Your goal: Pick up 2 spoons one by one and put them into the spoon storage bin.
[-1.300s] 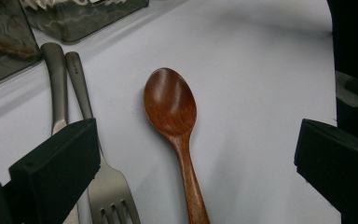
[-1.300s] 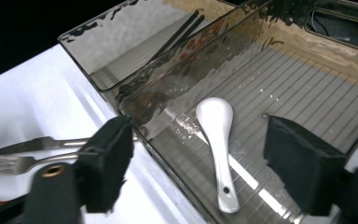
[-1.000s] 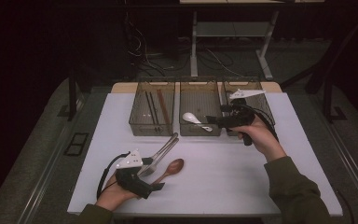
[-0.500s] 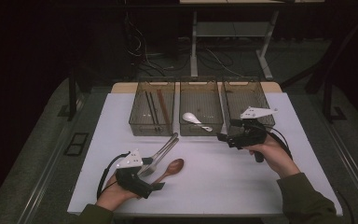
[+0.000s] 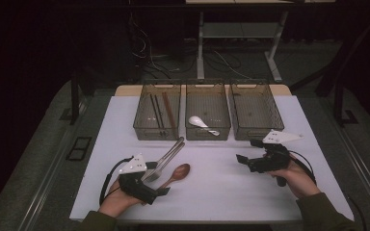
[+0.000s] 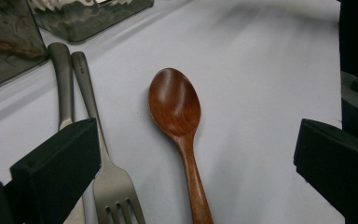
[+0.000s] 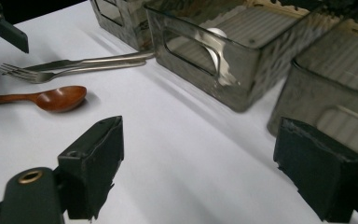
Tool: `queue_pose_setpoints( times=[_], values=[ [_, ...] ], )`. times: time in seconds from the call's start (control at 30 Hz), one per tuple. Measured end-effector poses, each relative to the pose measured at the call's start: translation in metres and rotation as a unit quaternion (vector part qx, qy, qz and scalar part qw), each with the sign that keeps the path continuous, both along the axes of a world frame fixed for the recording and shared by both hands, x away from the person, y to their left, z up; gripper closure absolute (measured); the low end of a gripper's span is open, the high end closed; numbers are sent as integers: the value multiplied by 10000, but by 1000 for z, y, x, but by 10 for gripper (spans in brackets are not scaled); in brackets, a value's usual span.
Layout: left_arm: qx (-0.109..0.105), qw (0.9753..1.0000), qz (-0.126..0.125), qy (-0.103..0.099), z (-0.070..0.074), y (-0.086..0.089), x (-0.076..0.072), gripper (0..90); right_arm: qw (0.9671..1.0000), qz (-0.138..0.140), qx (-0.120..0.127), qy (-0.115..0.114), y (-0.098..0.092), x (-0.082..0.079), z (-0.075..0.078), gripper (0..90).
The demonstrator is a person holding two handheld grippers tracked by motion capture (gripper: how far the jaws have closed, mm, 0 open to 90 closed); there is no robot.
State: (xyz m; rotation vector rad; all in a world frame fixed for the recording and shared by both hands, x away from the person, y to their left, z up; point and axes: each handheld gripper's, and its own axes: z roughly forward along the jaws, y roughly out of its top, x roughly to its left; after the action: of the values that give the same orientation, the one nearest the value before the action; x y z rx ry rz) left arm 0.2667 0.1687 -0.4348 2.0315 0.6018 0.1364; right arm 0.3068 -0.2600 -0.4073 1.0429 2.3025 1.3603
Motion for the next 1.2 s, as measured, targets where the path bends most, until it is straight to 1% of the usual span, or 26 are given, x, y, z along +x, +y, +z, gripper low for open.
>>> queue_pose_setpoints(
  times=[0.03, 0.07, 0.13, 0.23, 0.27, 0.37, 0.43, 0.47, 0.53, 0.6, 0.67, 0.73, 0.8, 0.9, 0.93, 1.03, 1.2],
  values=[
    [19, 10000, -7, -12, 0, 1, 1, 8, 10000, -34, 18, 1, -3, -3, -1, 158],
    [-8, 10000, 29, -2, 0, 0, 1, 11, 10000, -66, 45, 6, -5, -6, -3, 158],
    [7, 10000, 27, -11, 2, 1, 1, 17, 9999, -157, 40, -52, -9, -12, -6, 158],
    [-18, 10000, 69, -29, 3, 0, 2, 46, 9998, -193, 37, -60, -15, -19, -12, 158],
    [18, 10000, 57, -43, 4, 0, 2, 61, 9998, -204, -1, -42, -16, -21, -14, 158],
    [-30, 9999, 124, -74, 6, -2, 3, 124, 9995, -268, -150, -15, -19, -29, -21, 158],
    [-14, 9998, 166, -95, 7, -3, 4, 146, 9994, -241, -251, 9, -22, -33, -25, 158],
    [-11, 9998, 176, -122, 9, -3, 5, 161, 9993, -253, -280, 28, -23, -35, -27, 158],
    [-16, 9996, 242, -115, 10, -4, 8, 205, 9992, -275, -279, 99, -25, -40, -30, 158],
    [-9, 9994, 316, -121, 12, -6, 11, 259, 9990, -264, -329, 116, -25, -45, -33, 158],
    [26, 9994, 324, -118, 12, -8, 14, 298, 9990, -247, -348, 142, -26, -49, -34, 158],
    [44, 9993, 342, -107, 12, -11, 18, 327, 9988, -214, -420, 158, -26, -53, -35, 158],
    [70, 9994, 330, -75, 11, -15, 21, 379, 9987, -185, -440, 156, -26, -55, -36, 158],
    [86, 9995, 300, -14, 10, -22, 26, 423, 9988, -191, -435, 141, -27, -55, -35, 158],
    [126, 9995, 279, -19, 9, -24, 27, 436, 9988, -205, -432, 142, -27, -55, -35, 158],
    [98, 9996, 255, 38, 9, -29, 32, 475, 9987, -182, -451, 123, -26, -56, -35, 158],
    [133, 9995, 247, 120, 6, -36, 40, 487, 9988, -167, -450, 115, -26, -56, -35, 158]
  ],
)
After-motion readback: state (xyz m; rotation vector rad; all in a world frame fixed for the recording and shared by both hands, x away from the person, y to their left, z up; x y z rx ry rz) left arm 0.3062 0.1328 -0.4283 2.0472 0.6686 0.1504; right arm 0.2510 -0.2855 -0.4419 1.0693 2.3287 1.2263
